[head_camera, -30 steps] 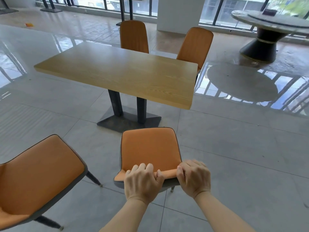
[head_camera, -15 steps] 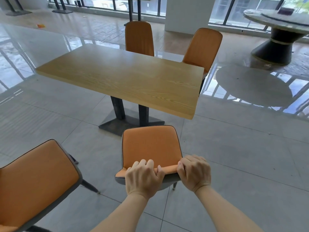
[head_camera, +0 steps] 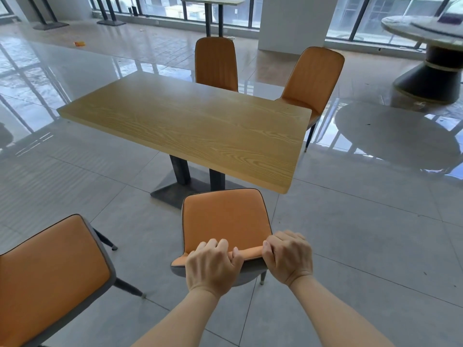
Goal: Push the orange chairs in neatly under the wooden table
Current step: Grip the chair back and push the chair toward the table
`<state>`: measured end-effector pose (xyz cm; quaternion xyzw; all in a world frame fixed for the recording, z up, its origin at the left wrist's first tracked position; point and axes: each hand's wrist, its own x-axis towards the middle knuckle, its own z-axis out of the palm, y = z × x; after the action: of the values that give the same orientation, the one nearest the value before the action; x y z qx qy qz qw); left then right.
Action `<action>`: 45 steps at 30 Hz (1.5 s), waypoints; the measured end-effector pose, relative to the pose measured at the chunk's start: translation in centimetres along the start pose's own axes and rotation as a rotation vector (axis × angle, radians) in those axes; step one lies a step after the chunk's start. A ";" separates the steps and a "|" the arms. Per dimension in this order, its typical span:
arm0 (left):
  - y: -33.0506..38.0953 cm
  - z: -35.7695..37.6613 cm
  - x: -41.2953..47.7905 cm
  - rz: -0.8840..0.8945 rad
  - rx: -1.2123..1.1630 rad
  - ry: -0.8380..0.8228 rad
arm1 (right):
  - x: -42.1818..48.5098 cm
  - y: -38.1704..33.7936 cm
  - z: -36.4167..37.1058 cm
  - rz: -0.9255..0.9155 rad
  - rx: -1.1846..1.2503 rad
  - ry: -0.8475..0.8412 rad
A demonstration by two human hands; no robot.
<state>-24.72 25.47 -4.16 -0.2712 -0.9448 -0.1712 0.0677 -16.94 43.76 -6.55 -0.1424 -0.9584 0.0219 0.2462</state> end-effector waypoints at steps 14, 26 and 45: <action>-0.4 1.4 1.9 0.073 -0.005 0.052 | 1.6 0.8 1.2 0.019 -0.031 0.007; 0.3 0.8 2.3 0.009 0.075 -0.057 | 2.0 1.1 1.0 0.028 0.016 -0.155; 3.0 -6.3 0.4 -0.213 0.089 -0.318 | 4.1 -0.4 -6.0 0.045 0.190 -0.452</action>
<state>-23.25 25.82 2.69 -0.1901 -0.9735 -0.0904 -0.0889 -17.63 44.35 0.69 -0.1312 -0.9794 0.1487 0.0375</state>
